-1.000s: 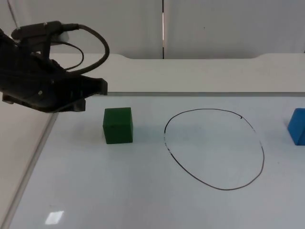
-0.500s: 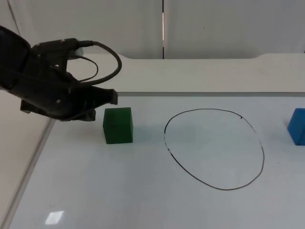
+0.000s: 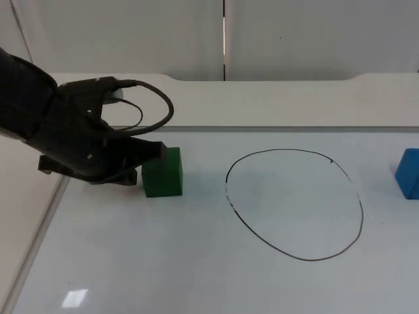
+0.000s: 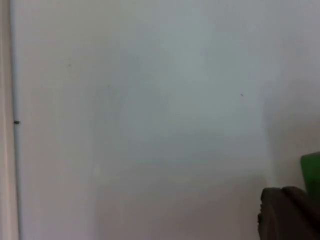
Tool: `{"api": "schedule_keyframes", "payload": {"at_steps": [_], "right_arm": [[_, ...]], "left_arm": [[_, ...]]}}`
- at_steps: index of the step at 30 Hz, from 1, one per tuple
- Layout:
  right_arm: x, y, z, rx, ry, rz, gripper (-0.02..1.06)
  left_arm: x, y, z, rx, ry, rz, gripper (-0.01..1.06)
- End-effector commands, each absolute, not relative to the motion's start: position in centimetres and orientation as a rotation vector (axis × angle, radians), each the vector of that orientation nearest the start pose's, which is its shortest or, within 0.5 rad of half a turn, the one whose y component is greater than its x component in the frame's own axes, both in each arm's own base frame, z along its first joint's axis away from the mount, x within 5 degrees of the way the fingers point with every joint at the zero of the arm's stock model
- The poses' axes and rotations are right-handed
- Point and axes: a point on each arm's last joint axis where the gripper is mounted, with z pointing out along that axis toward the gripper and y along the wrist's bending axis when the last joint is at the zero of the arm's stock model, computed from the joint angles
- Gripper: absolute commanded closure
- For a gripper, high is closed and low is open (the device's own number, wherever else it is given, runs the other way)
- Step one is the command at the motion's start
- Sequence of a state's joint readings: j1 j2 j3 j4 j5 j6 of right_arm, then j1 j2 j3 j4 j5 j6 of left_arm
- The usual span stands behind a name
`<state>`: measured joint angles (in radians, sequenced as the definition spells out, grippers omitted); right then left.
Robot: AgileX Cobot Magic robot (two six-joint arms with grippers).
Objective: Push the two cubes into the marked area.
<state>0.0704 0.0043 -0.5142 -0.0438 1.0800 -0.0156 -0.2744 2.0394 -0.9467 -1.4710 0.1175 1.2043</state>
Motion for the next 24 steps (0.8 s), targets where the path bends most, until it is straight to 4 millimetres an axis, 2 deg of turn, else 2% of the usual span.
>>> {"api": "schedule_keyframes", "payload": {"at_steps": [1,6,10,19,24], "right_arm": [[-0.7,-0.4,28.0,-0.079,2.045,-0.027,-0.01],[-0.7,-0.4,28.0,-0.079,2.045,-0.027,-0.01],[-0.7,-0.4,28.0,-0.079,2.045,-0.027,-0.01],[-0.7,-0.4,28.0,-0.079,2.045,-0.027,-0.01],[-0.7,-0.4,28.0,-0.079,2.045,-0.027,-0.01]], "left_arm": [[34.7,-11.1,8.3,0.027,2.611,-0.371,1.05],[34.6,-11.5,8.3,0.034,2.616,-0.407,1.05],[34.5,-11.8,8.3,0.045,2.606,-0.345,1.05],[34.7,-14.2,9.1,0.131,2.566,-0.355,1.05],[34.7,-14.3,9.1,0.123,2.566,-0.354,1.05]]}}
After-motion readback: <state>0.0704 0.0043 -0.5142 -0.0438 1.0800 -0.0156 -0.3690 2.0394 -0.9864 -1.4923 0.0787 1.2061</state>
